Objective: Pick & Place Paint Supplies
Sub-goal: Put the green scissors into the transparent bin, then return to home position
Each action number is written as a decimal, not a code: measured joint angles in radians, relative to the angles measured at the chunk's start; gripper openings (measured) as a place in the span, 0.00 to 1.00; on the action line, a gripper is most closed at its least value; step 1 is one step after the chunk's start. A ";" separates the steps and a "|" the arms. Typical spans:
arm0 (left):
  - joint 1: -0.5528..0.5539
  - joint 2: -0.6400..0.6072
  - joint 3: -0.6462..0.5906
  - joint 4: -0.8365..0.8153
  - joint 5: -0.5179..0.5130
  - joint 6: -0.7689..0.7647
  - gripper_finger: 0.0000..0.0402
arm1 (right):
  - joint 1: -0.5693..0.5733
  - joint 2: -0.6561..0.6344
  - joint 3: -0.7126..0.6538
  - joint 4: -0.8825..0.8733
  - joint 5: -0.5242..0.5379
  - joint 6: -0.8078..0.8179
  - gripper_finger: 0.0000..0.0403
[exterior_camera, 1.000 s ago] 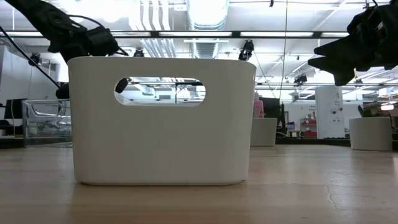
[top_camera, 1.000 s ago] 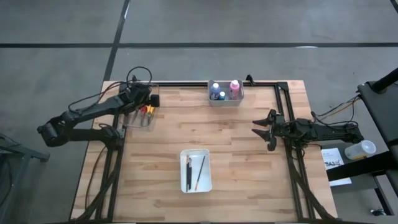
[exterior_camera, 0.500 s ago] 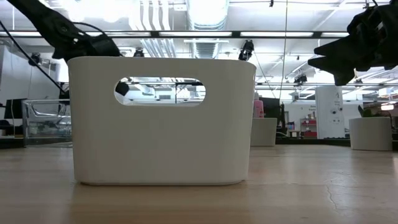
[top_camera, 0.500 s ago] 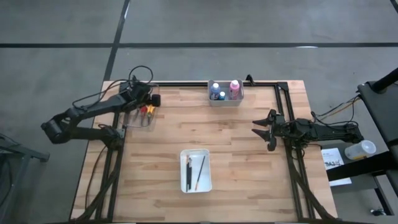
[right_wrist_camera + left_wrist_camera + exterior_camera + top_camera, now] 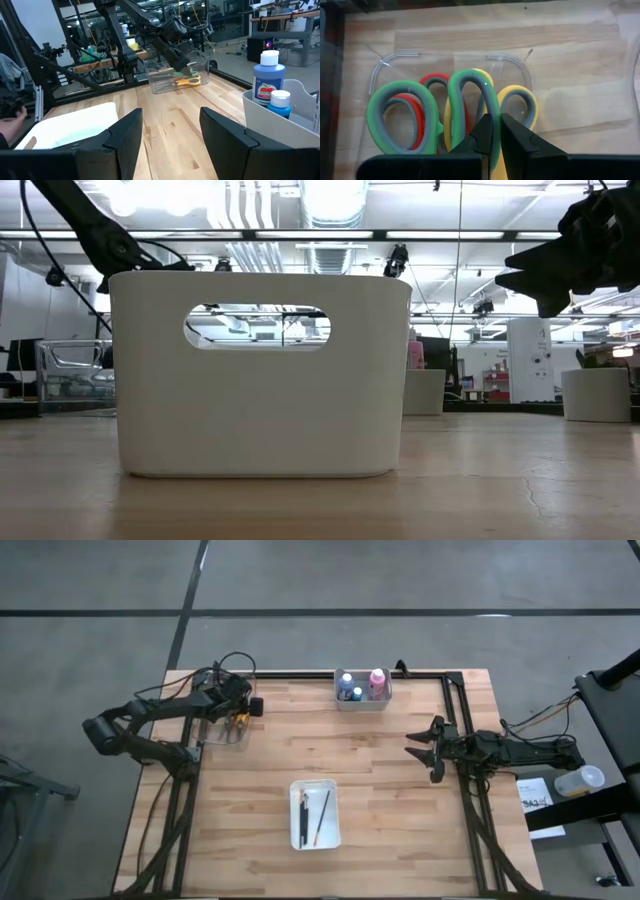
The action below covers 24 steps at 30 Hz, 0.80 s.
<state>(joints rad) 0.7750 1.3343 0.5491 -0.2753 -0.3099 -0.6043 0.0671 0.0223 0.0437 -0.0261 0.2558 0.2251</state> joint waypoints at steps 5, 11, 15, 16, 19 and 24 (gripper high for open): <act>0.000 -0.009 0.000 0.002 -0.003 0.003 0.11 | 0.000 0.000 0.000 0.000 0.000 0.000 0.48; 0.000 -0.010 0.000 0.002 -0.003 0.004 0.26 | 0.000 0.000 0.000 0.000 0.000 0.000 0.48; 0.000 -0.010 0.000 0.002 -0.003 0.006 0.31 | 0.000 0.000 0.000 0.000 0.000 0.000 0.48; 0.000 -0.012 0.000 0.001 -0.003 0.006 0.31 | 0.000 0.000 0.000 0.000 0.000 0.000 0.48; 0.000 -0.035 0.015 -0.028 -0.002 0.006 0.31 | 0.000 0.000 0.000 0.000 0.000 0.000 0.48; -0.001 -0.141 0.040 -0.078 -0.002 0.006 0.31 | 0.000 0.000 0.000 0.000 0.000 0.000 0.48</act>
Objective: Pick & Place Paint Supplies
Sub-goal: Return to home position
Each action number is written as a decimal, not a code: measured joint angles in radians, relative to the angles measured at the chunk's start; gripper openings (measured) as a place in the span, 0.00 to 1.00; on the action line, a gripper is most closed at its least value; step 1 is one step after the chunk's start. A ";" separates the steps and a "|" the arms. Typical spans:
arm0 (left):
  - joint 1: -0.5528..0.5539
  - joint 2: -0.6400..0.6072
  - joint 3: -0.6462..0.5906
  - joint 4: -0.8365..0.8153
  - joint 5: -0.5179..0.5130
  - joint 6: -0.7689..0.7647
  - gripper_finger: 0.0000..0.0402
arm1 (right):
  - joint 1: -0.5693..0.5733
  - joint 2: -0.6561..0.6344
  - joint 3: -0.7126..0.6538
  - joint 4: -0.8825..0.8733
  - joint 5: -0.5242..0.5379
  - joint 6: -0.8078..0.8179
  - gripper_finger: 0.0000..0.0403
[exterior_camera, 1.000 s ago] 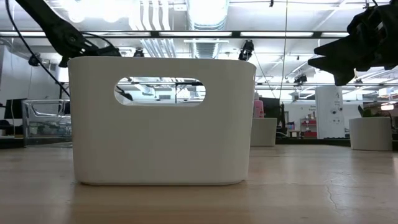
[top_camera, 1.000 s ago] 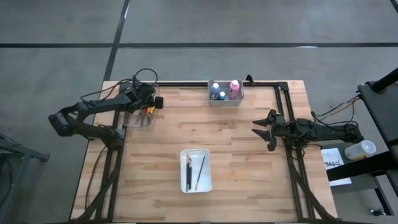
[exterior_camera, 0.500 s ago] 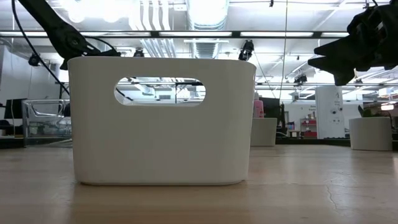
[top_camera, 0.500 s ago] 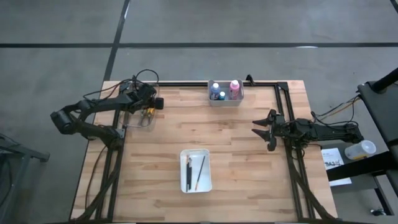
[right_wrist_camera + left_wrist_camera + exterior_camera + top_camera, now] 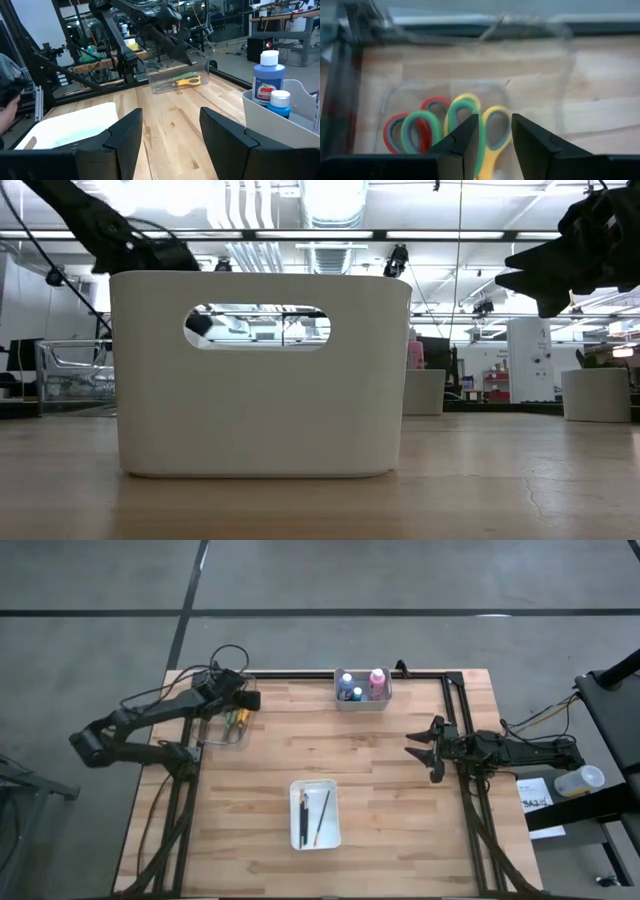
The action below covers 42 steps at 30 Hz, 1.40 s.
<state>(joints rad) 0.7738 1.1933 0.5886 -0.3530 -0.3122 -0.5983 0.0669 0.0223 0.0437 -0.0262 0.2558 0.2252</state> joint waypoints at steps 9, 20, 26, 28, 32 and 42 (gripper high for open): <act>-0.040 -0.311 0.002 0.046 0.192 0.175 0.31 | 0.000 0.000 0.000 0.000 0.000 0.000 0.48; -0.385 -0.508 -0.010 0.236 0.414 0.512 0.31 | 0.000 0.001 0.000 0.000 0.000 0.000 0.48; -0.640 -0.469 -0.041 0.409 0.414 0.702 0.31 | 0.000 0.000 0.000 0.000 0.000 0.000 0.48; -0.703 -0.446 -0.046 0.451 0.412 0.746 0.31 | 0.000 0.000 0.000 0.000 0.000 0.000 0.48; -0.782 -0.398 -0.058 0.523 0.384 0.745 0.31 | 0.000 0.000 0.000 0.000 0.000 0.000 0.48; -0.812 -0.429 -0.117 0.519 0.376 0.714 0.12 | 0.000 0.000 0.000 0.000 0.000 0.000 0.48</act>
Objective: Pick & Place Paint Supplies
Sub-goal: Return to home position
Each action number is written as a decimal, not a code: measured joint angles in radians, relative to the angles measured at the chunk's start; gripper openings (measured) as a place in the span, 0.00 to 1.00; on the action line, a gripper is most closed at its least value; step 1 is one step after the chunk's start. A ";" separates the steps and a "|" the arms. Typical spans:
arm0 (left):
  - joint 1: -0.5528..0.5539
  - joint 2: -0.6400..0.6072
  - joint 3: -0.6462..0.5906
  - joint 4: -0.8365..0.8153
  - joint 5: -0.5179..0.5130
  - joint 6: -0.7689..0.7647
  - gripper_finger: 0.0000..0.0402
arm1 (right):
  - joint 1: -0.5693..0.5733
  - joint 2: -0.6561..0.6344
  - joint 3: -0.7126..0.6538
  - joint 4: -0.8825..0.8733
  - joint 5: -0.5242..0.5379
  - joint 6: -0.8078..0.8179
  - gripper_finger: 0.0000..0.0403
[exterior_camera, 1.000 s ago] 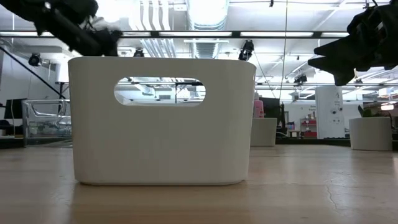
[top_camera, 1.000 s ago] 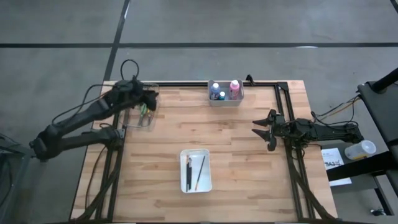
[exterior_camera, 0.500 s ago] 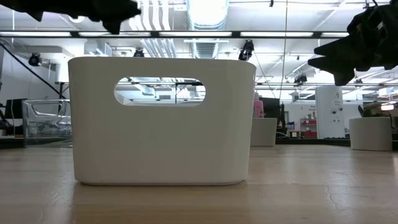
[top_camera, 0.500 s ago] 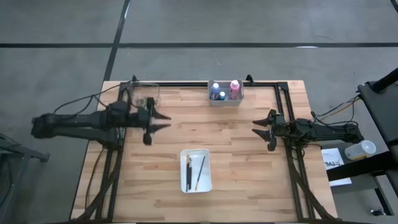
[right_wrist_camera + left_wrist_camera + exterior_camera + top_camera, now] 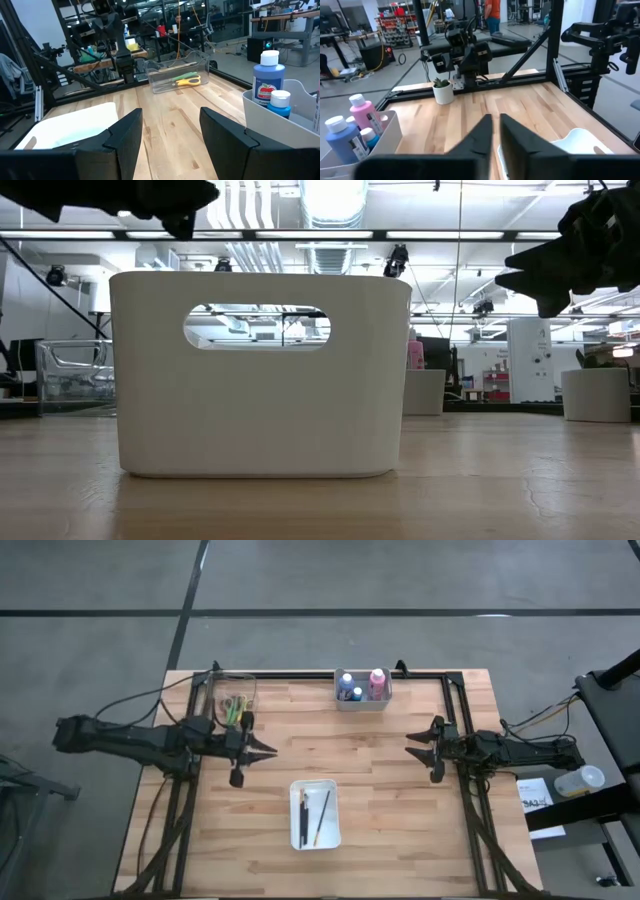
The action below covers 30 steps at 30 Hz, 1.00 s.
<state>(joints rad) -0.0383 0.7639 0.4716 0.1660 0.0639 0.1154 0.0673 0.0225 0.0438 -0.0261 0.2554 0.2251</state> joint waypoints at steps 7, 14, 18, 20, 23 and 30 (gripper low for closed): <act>0.000 -0.136 -0.096 0.020 0.018 0.009 0.02 | 0.000 0.000 0.000 0.000 0.000 0.000 0.48; 0.000 -0.282 -0.203 0.068 0.045 0.008 0.02 | 0.000 0.001 0.000 0.000 0.000 0.000 0.48; 0.000 -0.366 -0.275 0.116 0.066 0.012 0.02 | 0.000 0.000 0.000 0.000 0.000 0.000 0.48; 0.000 -0.415 -0.313 0.140 0.068 0.016 0.02 | 0.000 0.000 0.000 0.000 0.000 0.000 0.48; 0.000 -0.496 -0.365 0.134 0.068 0.015 0.02 | 0.000 0.000 0.000 0.000 0.000 0.000 0.48; 0.000 -0.722 -0.468 0.101 0.068 0.015 0.02 | 0.000 0.000 0.000 0.000 0.000 0.000 0.48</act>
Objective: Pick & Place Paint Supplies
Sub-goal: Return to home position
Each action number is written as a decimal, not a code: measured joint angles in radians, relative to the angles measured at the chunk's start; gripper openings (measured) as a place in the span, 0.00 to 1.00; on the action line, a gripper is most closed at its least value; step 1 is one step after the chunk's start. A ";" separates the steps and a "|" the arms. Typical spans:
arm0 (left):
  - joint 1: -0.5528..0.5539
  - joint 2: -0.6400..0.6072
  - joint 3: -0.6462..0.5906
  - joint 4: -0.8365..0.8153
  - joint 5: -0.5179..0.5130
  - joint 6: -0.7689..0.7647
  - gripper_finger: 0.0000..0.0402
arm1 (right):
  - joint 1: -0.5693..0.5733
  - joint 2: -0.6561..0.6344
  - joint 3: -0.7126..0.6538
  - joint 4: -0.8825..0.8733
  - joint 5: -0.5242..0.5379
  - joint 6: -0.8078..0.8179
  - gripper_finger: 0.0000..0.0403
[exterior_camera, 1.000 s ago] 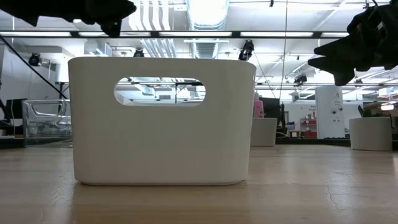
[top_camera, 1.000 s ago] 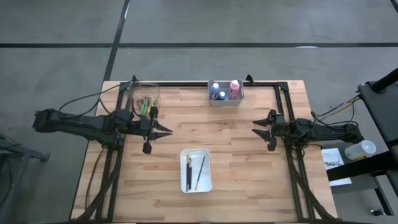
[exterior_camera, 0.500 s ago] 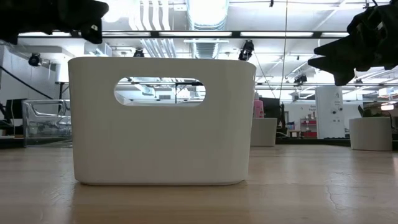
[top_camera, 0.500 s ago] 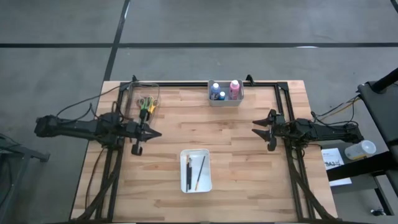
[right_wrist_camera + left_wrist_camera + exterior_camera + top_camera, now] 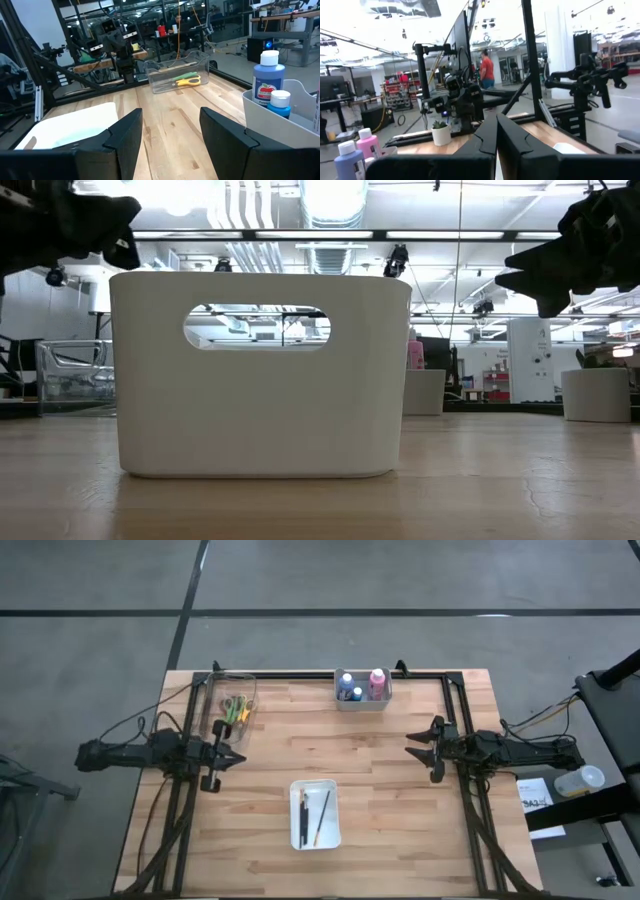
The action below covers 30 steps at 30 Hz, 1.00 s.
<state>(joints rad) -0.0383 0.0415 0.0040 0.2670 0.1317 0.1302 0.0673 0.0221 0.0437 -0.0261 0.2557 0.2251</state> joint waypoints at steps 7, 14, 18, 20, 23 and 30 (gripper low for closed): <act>0.000 -0.043 0.010 -0.160 -0.066 0.000 0.02 | 0.000 -0.001 0.000 -0.004 0.005 0.000 0.48; 0.001 -0.037 0.011 -0.261 -0.237 -0.027 0.02 | 0.000 0.004 0.000 -0.008 0.006 0.000 0.48; 0.001 -0.042 0.011 -0.261 -0.242 -0.027 0.02 | 0.000 0.006 0.000 -0.006 0.007 0.000 0.48; 0.001 -0.042 0.011 -0.261 -0.242 -0.031 0.02 | 0.000 0.006 0.000 -0.006 0.007 0.000 0.48; 0.000 -0.042 0.011 -0.261 -0.244 -0.030 0.02 | 0.000 0.006 0.000 -0.006 0.007 0.000 0.48; 0.000 -0.042 0.010 -0.262 -0.230 -0.033 0.02 | 0.000 0.006 0.000 -0.006 0.007 0.000 0.48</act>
<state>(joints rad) -0.0380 -0.0002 0.0139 0.0052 -0.0982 0.0967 0.0669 0.0284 0.0437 -0.0326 0.2626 0.2249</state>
